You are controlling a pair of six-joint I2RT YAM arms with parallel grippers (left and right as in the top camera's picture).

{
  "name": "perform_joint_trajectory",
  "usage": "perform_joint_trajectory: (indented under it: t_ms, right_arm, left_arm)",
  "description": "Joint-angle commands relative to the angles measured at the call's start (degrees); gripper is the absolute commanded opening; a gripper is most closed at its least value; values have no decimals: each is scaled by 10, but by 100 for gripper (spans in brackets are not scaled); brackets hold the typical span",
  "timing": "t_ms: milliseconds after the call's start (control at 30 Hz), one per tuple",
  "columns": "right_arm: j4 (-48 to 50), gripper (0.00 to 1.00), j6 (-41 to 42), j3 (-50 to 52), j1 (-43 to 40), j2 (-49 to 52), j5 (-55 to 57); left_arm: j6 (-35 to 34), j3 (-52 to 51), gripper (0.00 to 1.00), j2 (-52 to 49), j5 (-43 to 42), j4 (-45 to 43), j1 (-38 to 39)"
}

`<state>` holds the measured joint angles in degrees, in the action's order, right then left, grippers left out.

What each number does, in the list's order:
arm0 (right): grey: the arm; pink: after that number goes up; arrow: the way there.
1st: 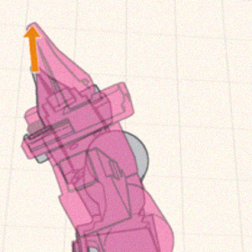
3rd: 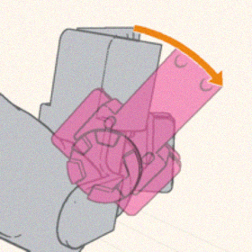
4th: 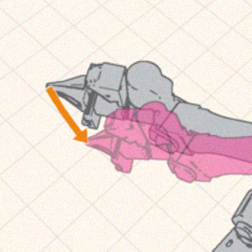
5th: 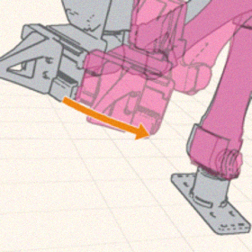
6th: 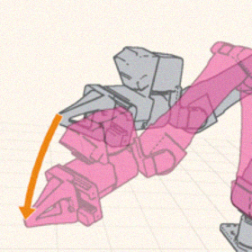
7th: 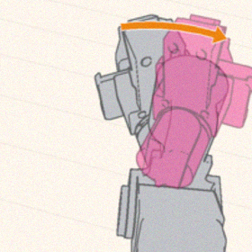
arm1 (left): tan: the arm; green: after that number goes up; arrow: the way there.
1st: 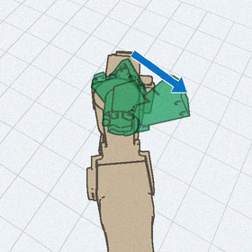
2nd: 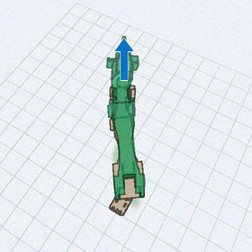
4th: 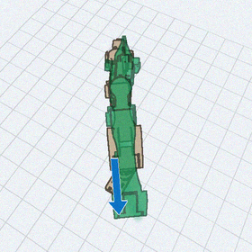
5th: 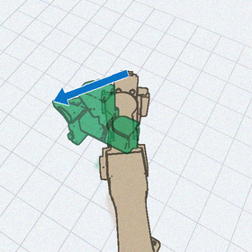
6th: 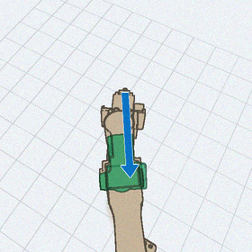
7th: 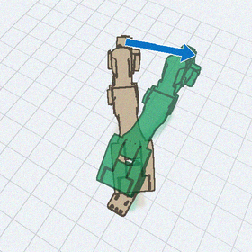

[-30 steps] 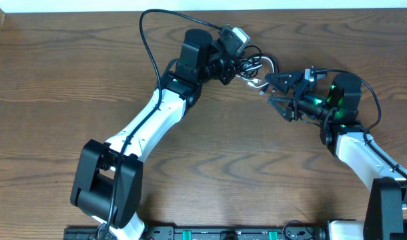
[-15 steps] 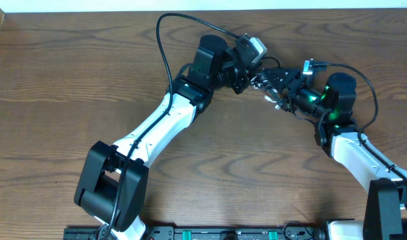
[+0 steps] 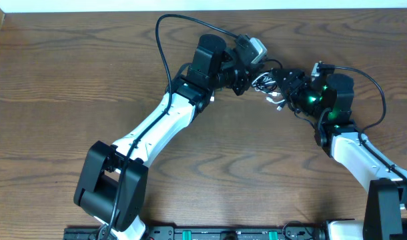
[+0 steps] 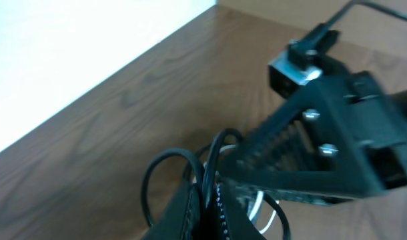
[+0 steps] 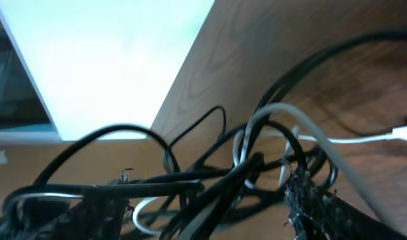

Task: Untangle cables

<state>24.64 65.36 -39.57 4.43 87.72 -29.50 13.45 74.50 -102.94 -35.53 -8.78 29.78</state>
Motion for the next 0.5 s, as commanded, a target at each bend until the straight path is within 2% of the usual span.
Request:
perform_joint_trajectory:
  t_ms: [0,167,200,267,333,467]
  right_arm:
    - [-1,71,-12,-1,2,0,33]
    - [-12,47,-30,-1,3,0,35]
    - [-18,39,-36,-1,4,0,35]
    - [-35,16,-48,-1,6,0,36]
    - [-58,3,-49,-1,5,0,37]
    - [-95,1,-79,-1,5,0,37]
  left_arm:
    - [-14,15,7,30,-65,-3,-2]
    - [-16,15,7,30,-65,-8,-2]
    - [-16,15,7,30,-65,-10,-2]
    - [-16,15,7,30,-65,-12,-2]
    - [-16,15,7,30,-65,-17,-2]
    - [-16,15,7,30,-62,-30,-5]
